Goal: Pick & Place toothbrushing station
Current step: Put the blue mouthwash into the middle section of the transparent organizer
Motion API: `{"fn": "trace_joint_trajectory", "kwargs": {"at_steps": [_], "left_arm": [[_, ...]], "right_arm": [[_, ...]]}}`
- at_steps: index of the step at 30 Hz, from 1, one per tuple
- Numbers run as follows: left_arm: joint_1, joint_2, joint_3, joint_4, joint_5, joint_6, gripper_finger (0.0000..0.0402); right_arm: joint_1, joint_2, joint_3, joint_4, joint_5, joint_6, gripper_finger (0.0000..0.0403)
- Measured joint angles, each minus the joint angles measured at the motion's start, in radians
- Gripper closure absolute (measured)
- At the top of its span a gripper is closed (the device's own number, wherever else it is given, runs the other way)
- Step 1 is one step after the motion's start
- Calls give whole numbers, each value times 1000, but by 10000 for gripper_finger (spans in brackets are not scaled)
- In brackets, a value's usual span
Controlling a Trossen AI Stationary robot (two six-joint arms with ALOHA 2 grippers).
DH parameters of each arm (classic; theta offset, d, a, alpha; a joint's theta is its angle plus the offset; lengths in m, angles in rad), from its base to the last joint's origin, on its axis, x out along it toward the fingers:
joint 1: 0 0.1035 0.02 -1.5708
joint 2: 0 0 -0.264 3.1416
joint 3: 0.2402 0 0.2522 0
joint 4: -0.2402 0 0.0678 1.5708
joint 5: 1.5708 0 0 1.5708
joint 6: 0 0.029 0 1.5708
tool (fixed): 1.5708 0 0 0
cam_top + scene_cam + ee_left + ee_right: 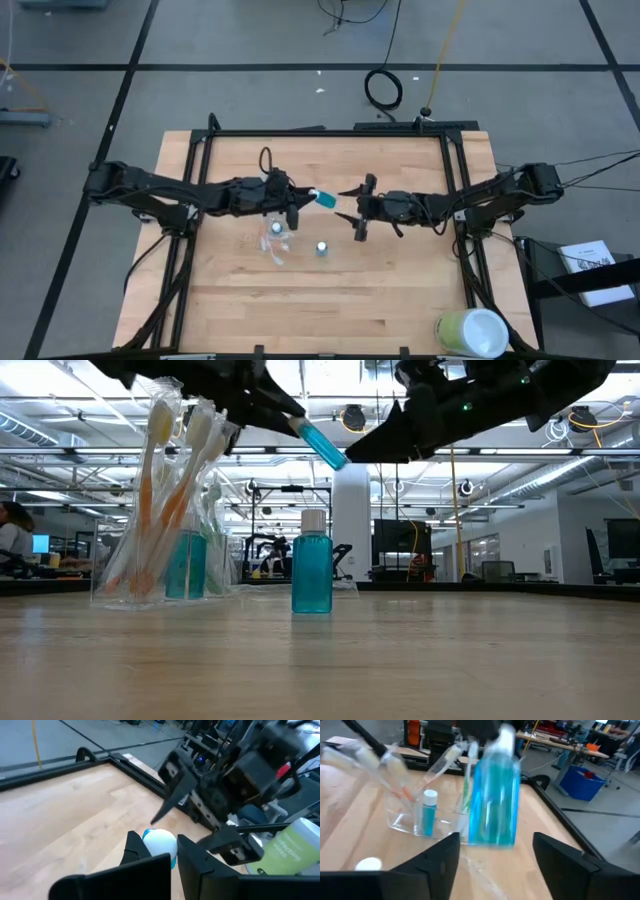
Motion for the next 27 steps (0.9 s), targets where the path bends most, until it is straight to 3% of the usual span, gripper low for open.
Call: {"fn": "trace_joint_trajectory", "kwargs": {"at_steps": [7, 16, 22, 27], "left_arm": [[-28, -195, 0, -287, -1, 7, 401], [-81, -418, 0, -695, -16, -78, 401], [-110, -429, 0, -864, -72, -156, 401], [-126, -379, 0, -911, -87, -204, 401]], "right_arm": [[37, 0, -1, -2, 0, -5, 121], [60, -96, -2, -71, 0, 52, 123], [60, -167, -2, -158, -4, 102, 125], [60, -176, -2, -194, -4, 118, 124]]}}
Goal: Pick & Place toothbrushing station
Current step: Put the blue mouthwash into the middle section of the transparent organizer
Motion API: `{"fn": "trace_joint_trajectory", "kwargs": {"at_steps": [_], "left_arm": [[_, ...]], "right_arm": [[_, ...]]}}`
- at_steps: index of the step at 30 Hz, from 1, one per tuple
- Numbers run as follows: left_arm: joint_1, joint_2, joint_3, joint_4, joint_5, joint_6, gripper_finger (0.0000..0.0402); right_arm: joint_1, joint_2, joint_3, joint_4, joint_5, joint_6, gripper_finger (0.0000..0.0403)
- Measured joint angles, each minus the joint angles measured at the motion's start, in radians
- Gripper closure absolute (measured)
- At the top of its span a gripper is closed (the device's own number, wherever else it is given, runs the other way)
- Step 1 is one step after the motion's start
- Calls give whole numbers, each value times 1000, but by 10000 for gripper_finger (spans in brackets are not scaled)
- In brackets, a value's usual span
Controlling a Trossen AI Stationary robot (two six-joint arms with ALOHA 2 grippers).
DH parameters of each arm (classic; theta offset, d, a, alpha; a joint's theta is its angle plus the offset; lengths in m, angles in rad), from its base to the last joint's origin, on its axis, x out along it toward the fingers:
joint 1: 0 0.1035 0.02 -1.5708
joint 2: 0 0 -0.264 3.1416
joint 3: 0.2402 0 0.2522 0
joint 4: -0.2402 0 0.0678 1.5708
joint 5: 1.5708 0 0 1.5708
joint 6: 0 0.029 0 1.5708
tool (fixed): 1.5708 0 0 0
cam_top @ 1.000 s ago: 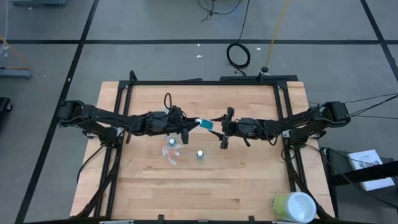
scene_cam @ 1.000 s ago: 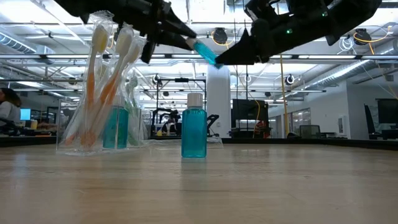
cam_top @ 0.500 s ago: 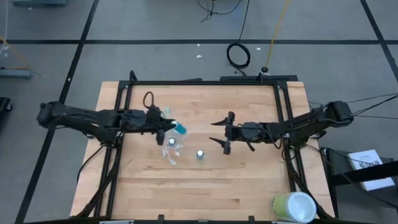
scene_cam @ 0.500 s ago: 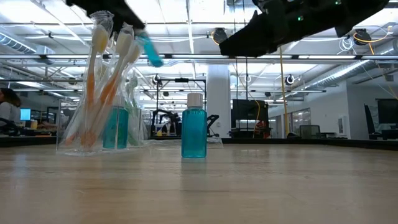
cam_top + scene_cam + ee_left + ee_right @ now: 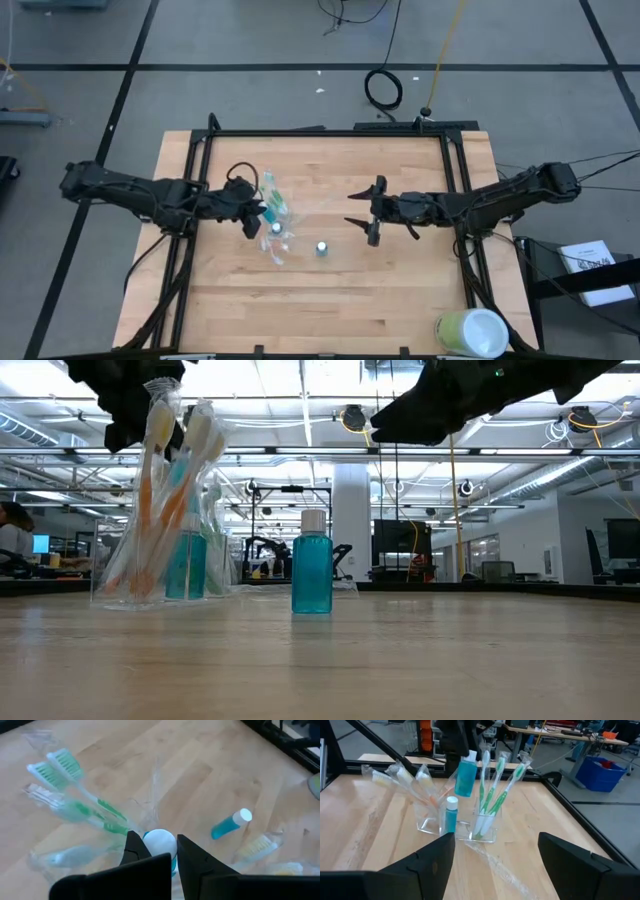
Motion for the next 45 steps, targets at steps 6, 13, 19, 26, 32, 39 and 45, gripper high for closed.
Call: {"fn": "trace_joint_trajectory", "kwargs": {"at_steps": [6, 13, 19, 26, 32, 39, 45], "left_arm": [[-10, 47, 0, 1, -9, -1, 401], [-35, 106, 0, -11, -63, 6, 401], [-72, 157, 0, -13, -108, -10, 401], [-107, 228, 0, -13, -142, -66, 401], [-141, 289, 0, -11, -202, -127, 401], [-178, 340, 0, -11, -261, -196, 401], [-199, 356, 0, -13, -269, -226, 401]], "right_arm": [[0, 0, 0, -3, 0, 0, 124], [0, 0, 0, -3, 0, 0, 124], [0, 0, 0, -4, 0, 0, 124], [0, 0, 0, -26, -1, 1, 124], [0, 0, 0, -26, -1, 0, 124], [0, 0, 0, -29, -1, 0, 124], [0, 0, 0, -30, -1, 0, 124]]}}
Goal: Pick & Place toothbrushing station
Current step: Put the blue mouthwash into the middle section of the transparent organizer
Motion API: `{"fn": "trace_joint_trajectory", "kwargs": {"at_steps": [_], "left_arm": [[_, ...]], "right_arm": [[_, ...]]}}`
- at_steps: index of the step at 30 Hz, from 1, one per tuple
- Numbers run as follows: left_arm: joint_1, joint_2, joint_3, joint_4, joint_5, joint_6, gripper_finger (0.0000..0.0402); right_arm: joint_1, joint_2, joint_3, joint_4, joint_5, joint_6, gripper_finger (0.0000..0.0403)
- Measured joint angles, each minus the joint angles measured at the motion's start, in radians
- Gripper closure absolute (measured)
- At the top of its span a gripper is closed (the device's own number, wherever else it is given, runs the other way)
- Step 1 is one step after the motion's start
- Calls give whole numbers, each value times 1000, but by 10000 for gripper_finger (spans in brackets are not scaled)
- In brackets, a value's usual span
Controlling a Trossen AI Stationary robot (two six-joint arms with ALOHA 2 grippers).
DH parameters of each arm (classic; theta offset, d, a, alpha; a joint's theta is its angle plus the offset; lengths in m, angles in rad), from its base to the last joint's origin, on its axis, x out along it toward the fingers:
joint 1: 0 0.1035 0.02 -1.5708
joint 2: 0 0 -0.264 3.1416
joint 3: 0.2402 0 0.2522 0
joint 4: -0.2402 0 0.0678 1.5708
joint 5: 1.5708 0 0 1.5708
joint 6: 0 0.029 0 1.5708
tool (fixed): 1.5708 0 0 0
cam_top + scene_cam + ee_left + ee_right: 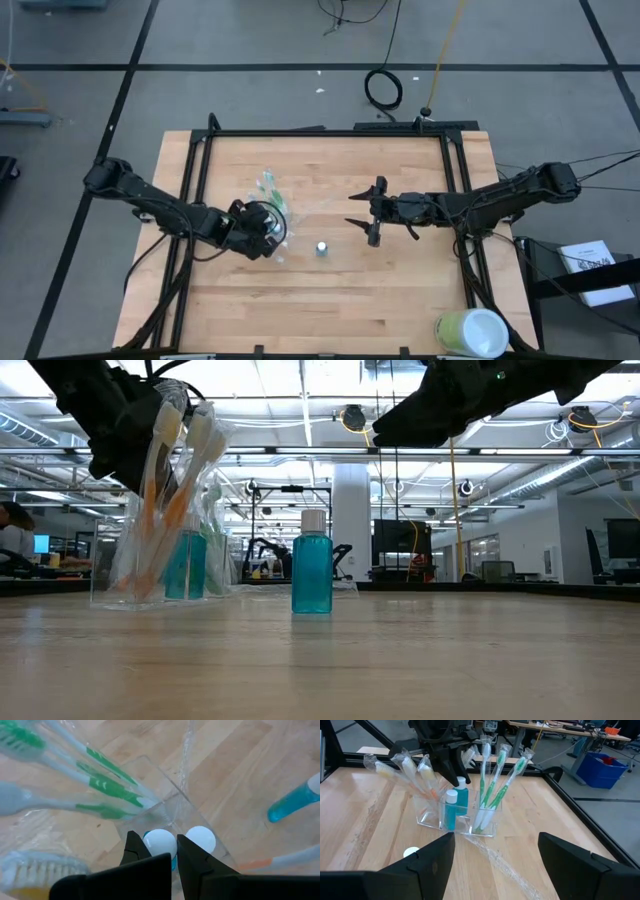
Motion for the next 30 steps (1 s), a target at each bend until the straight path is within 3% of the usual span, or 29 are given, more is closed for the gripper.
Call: {"fn": "trace_joint_trajectory", "kwargs": {"at_steps": [14, 24, 30], "left_arm": [[-14, 0, 0, -7, 49, -31, 390], [-14, -2, 0, -7, 68, -14, 271], [-14, -43, 0, -6, 108, 12, 236]], "right_arm": [[0, 0, 0, -3, 0, 0, 124], [0, 0, 0, -12, 0, 0, 124], [4, 0, 0, -33, -23, 15, 124]]}}
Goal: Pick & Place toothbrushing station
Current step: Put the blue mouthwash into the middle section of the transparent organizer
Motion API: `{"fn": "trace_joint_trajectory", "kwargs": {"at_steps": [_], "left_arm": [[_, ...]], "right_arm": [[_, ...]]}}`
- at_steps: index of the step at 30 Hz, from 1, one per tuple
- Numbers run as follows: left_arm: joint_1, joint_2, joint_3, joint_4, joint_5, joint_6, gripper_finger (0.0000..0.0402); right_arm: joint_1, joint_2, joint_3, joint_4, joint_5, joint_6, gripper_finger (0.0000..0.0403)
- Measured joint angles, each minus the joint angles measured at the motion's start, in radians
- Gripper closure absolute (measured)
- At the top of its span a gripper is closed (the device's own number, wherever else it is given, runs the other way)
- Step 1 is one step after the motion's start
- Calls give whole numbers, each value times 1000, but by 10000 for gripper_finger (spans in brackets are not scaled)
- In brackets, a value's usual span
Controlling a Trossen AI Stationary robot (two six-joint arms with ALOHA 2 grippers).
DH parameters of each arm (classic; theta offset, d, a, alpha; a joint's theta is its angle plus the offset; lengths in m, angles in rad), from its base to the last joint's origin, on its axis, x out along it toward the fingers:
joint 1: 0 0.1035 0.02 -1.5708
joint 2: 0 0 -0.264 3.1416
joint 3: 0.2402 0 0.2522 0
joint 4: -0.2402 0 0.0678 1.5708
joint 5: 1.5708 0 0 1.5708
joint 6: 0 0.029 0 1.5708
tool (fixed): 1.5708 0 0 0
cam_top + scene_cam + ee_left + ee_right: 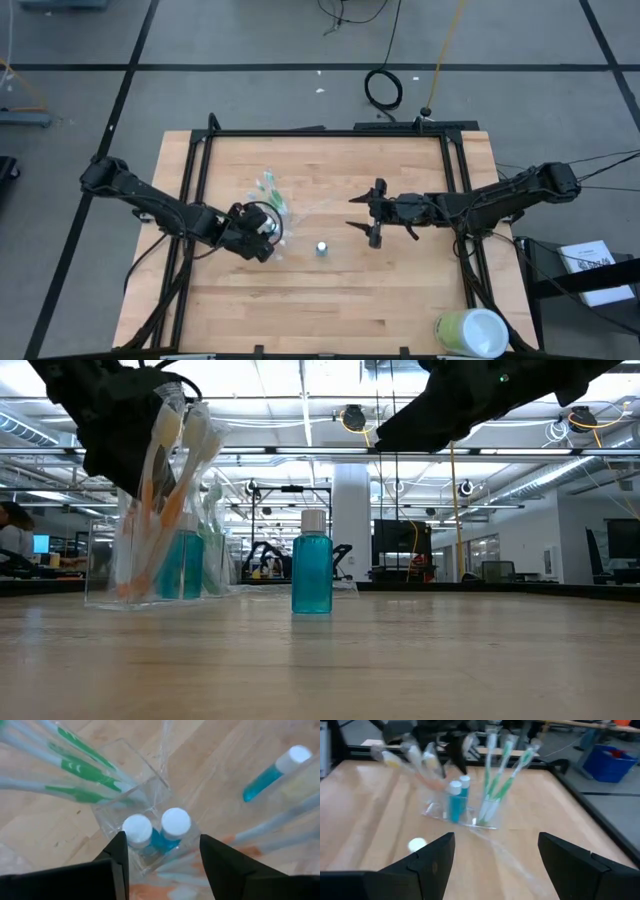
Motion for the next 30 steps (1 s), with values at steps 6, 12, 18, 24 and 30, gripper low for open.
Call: {"fn": "trace_joint_trajectory", "kwargs": {"at_steps": [6, 12, 18, 24, 30], "left_arm": [[0, -55, 0, 9, -2, 3, 234], [0, -68, 0, 57, -9, 48, 234], [0, -68, 0, 180, -21, 173, 234], [0, -120, 1, 267, -20, 289, 234], [0, -187, 1, 265, -56, 320, 234]], "right_arm": [[30, 0, 0, -5, -83, 0, 124], [76, 38, -43, 39, -81, 25, 124], [99, 179, -121, 220, -80, 44, 124], [101, 358, -129, 367, -81, 103, 124], [99, 505, -128, 563, -91, 106, 124]]}}
